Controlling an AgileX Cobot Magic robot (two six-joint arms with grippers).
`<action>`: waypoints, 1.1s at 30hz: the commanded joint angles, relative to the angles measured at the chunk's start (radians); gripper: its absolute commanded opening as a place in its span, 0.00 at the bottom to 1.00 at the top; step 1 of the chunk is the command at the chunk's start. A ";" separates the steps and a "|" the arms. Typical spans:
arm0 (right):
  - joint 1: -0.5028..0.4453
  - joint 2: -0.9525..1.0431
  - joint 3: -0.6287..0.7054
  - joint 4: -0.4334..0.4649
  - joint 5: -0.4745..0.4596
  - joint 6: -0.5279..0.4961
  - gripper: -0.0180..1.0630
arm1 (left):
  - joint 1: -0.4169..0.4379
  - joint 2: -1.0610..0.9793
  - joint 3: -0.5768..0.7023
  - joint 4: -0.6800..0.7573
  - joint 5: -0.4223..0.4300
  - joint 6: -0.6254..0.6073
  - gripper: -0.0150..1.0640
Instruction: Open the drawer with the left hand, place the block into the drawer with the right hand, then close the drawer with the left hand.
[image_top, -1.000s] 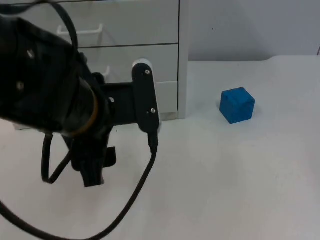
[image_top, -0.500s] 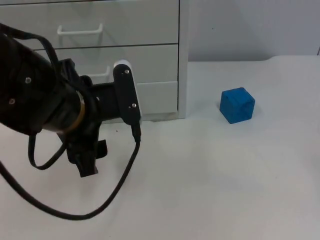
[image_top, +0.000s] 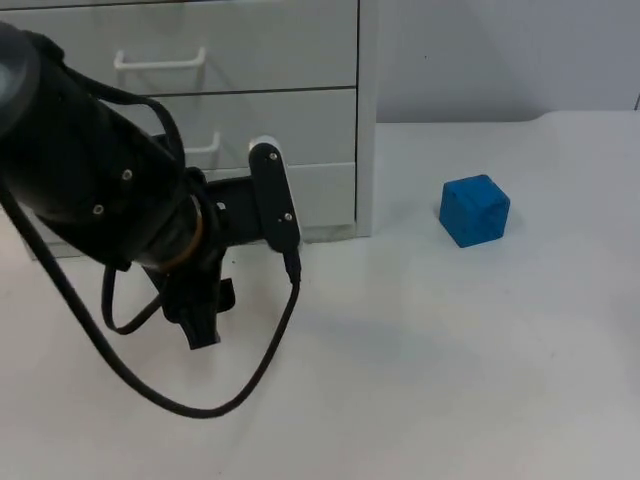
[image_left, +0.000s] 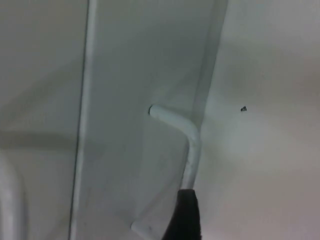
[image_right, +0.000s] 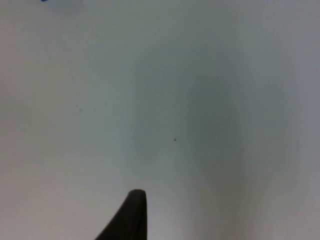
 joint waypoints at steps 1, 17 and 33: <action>0.004 0.001 -0.004 -0.004 -0.006 0.001 0.99 | 0.001 0.026 -0.019 0.001 0.012 -0.008 0.66; 0.004 0.001 -0.004 -0.004 -0.006 0.001 0.99 | -0.006 0.103 -0.064 -0.044 0.036 -0.004 0.01; 0.004 0.001 -0.004 0.006 0.001 0.001 0.99 | -0.126 -0.012 -0.062 -0.510 0.068 0.482 0.01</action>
